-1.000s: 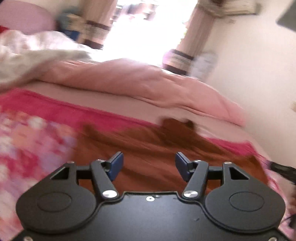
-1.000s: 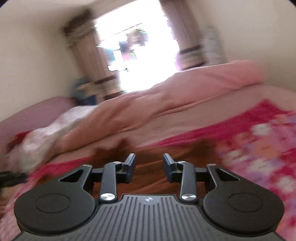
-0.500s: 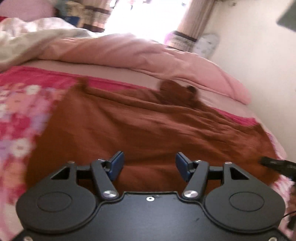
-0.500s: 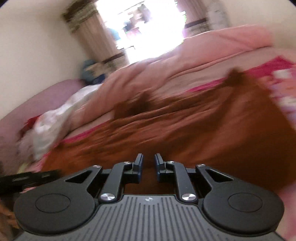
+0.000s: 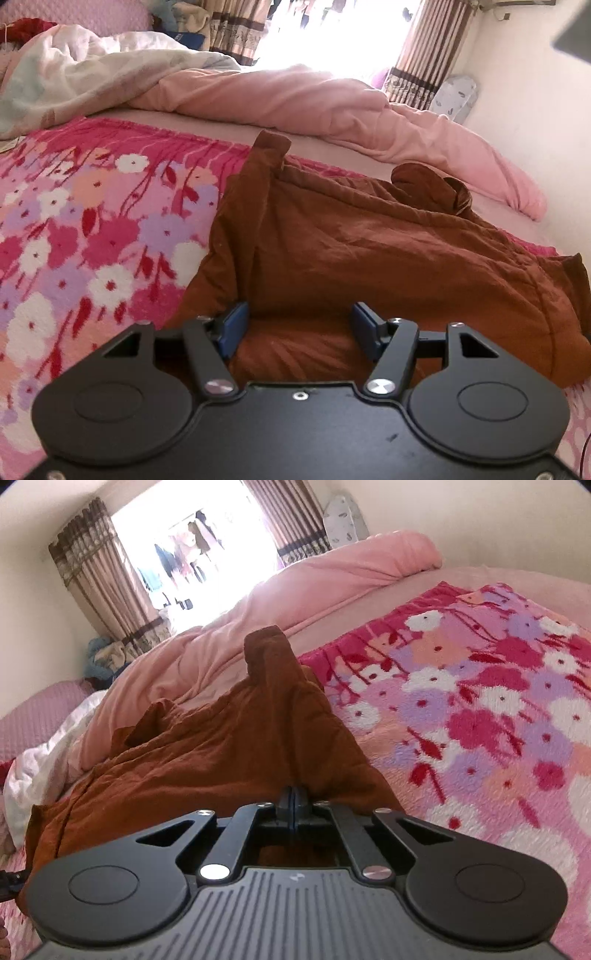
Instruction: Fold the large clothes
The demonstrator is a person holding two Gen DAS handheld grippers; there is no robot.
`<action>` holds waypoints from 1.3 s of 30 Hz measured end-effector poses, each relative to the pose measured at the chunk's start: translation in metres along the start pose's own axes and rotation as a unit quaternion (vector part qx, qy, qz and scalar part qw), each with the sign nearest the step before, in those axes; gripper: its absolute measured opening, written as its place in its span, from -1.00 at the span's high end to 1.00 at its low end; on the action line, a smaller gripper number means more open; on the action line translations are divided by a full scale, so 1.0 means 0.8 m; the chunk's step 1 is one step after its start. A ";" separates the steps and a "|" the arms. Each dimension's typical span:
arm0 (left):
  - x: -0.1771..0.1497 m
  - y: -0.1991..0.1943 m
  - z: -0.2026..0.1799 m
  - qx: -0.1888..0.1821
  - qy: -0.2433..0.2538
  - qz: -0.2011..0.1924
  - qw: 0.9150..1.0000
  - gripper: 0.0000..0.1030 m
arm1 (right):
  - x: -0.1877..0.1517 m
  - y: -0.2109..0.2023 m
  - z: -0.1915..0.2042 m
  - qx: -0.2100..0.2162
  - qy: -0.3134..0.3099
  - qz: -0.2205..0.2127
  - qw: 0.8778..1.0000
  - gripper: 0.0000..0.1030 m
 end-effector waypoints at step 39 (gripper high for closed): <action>-0.017 -0.034 -0.064 -0.050 -0.004 0.003 0.999 -0.27 | -0.033 -0.035 0.226 0.087 -0.119 -0.011 0.989 0.63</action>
Point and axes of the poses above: each gripper's, at about its wrist camera, not at the fingertips, and y roughly the way its jaws point, z to its left, x to its top, the point moved 9 cm from there along y, roughly the way its jaws point, and after that the axes turned 2 degrees about x, right-handed, at the moved point
